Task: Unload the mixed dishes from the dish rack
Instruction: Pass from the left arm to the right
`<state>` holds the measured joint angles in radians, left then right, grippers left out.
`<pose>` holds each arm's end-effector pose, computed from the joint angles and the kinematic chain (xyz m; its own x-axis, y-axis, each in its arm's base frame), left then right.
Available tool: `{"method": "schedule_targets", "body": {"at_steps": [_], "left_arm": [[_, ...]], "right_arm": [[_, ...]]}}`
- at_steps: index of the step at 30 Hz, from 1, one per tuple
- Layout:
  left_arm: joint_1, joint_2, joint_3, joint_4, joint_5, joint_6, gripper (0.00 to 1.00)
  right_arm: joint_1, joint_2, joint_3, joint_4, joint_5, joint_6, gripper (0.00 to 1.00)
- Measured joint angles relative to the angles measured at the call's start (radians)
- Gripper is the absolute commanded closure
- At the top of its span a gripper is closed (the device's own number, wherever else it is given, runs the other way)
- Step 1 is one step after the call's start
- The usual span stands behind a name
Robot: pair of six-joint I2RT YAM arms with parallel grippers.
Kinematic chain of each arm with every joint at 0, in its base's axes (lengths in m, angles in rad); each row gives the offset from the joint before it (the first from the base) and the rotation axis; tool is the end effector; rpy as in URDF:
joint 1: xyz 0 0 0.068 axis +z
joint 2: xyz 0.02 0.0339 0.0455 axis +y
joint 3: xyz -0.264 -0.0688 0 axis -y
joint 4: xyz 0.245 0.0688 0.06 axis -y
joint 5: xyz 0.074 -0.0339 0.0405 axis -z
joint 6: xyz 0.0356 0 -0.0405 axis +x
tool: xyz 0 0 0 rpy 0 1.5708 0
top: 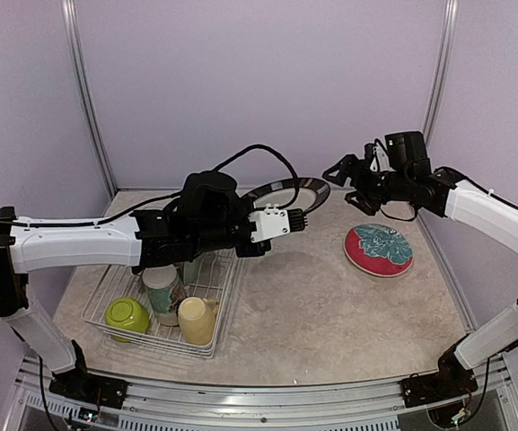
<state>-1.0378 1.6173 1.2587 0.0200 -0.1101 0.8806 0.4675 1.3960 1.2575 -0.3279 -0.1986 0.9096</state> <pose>0.1995 -0.3304 0.3111 0.5121 0.6404 -0.5724 0.6417 0.1578 0.7506 0.2845 0.1515 0.3501 -0.7194 0.5036 -0.4785 -0.0511 0.6486 0.7594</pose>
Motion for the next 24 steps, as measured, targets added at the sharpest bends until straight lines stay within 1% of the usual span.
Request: {"method": "schedule_targets", "body": {"at_steps": [6,9,13,16,18,20,22,24], "left_arm": [[-0.011,0.020,-0.016,0.063,-0.060,0.071,1.00],[-0.014,0.061,-0.017,0.093,-0.095,0.122,1.00],[-0.014,0.095,-0.022,0.096,-0.127,0.172,1.00],[-0.018,0.105,-0.027,0.094,-0.147,0.204,1.00],[-0.021,0.107,-0.027,0.094,-0.158,0.222,1.00],[-0.026,0.107,-0.027,0.097,-0.167,0.234,1.00],[-0.031,0.107,-0.027,0.100,-0.175,0.250,1.00],[-0.037,0.108,-0.027,0.103,-0.186,0.261,1.00]], "right_arm": [[0.062,0.111,-0.018,0.116,-0.110,0.050,0.22],[0.085,0.149,-0.019,0.136,-0.130,0.064,0.30],[0.093,0.156,-0.040,0.150,-0.134,0.077,0.46],[0.093,0.156,-0.066,0.174,-0.134,0.086,0.55],[0.093,0.157,-0.082,0.195,-0.137,0.099,0.57],[0.093,0.158,-0.097,0.219,-0.140,0.110,0.61],[0.093,0.158,-0.114,0.253,-0.145,0.127,0.69],[0.093,0.158,-0.133,0.294,-0.156,0.154,0.81]]}}
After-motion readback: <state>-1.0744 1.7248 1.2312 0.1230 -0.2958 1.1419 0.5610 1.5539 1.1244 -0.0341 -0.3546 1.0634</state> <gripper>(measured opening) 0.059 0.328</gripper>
